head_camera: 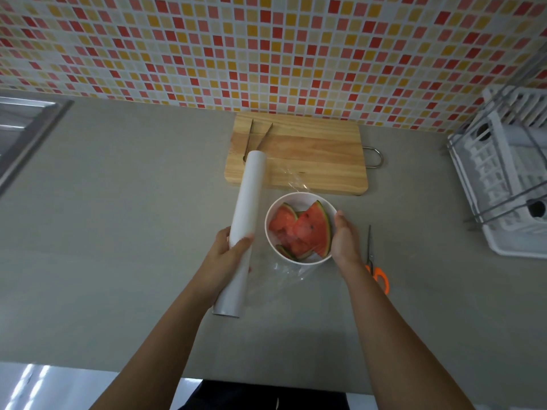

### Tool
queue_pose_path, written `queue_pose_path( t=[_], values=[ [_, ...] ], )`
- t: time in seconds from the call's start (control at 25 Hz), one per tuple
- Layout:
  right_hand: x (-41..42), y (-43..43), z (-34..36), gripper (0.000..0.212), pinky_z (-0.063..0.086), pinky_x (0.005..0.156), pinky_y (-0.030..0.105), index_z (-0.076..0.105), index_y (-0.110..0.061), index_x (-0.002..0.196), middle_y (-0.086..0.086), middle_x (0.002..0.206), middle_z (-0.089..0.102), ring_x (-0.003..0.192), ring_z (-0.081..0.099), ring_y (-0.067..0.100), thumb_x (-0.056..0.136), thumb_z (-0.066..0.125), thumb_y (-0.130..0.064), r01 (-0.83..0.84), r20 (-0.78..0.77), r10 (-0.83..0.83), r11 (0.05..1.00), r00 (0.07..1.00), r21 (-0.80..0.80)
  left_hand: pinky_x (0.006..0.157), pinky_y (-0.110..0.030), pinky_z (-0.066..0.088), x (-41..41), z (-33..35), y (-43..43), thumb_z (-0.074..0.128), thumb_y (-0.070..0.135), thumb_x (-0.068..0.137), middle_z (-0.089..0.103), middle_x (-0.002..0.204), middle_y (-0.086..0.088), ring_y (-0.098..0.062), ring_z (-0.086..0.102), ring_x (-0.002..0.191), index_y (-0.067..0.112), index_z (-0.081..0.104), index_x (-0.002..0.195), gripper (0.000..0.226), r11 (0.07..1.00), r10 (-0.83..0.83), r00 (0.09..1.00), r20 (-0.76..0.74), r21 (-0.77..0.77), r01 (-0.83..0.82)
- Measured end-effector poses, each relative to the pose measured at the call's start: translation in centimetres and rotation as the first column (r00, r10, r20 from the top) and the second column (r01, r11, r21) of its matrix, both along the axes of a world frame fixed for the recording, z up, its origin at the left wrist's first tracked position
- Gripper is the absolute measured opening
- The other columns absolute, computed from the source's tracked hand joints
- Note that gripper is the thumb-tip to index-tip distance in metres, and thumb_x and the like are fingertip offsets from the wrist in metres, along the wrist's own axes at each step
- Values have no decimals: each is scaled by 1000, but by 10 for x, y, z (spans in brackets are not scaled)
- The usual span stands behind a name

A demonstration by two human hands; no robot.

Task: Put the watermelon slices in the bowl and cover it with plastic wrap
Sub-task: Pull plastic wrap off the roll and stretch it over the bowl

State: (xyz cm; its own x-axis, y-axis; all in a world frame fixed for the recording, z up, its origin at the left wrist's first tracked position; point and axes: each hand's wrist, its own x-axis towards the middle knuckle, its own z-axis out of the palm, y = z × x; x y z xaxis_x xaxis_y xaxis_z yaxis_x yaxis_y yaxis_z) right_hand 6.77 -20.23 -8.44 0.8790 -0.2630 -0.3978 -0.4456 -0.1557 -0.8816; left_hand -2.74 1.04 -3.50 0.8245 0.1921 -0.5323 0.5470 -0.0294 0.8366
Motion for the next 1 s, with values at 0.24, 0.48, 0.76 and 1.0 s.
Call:
queue_pose_path(
  t=[0.24, 0.48, 0.76, 1.0],
  values=[
    [0, -1, -1, 46, 39, 82, 29, 66, -14, 99, 8, 103, 65, 98, 58, 22, 97, 30, -44, -13, -3, 12, 1000, 1000, -25, 71, -43, 58, -8, 3, 11, 66, 48, 64, 71, 88, -7, -26, 70, 80, 21, 59, 100, 45, 989, -57, 997, -53, 132, 63],
    [0, 0, 1, 44, 38, 80, 28, 66, -14, 94, 8, 100, 67, 94, 59, 21, 98, 30, -39, -23, 39, 24, 1000, 999, -21, 58, -37, 56, -16, -5, -3, 55, 48, 87, 67, 96, -10, -24, 68, 65, 24, 47, 110, 35, 983, 8, 1000, -14, 186, -6],
    [0, 1, 5, 49, 42, 85, 30, 66, -5, 107, 12, 108, 67, 102, 59, 24, 99, 31, -38, -24, 24, 25, 999, 999, -29, 53, -33, 51, -20, -4, -2, 59, 48, 85, 65, 93, -13, -25, 68, 55, 16, 50, 96, 35, 991, 80, 995, -51, 112, -74],
    [-1, 2, 8, 45, 40, 64, 23, 62, -18, 70, -7, 76, 62, 74, 57, 7, 99, 32, -35, -7, 40, 8, 1000, 999, -24, 55, -31, 52, -40, -6, 14, 64, 41, 78, 66, 99, -14, -21, 71, 72, 18, 55, 108, 39, 991, -33, 999, -42, -134, 27]
  ],
)
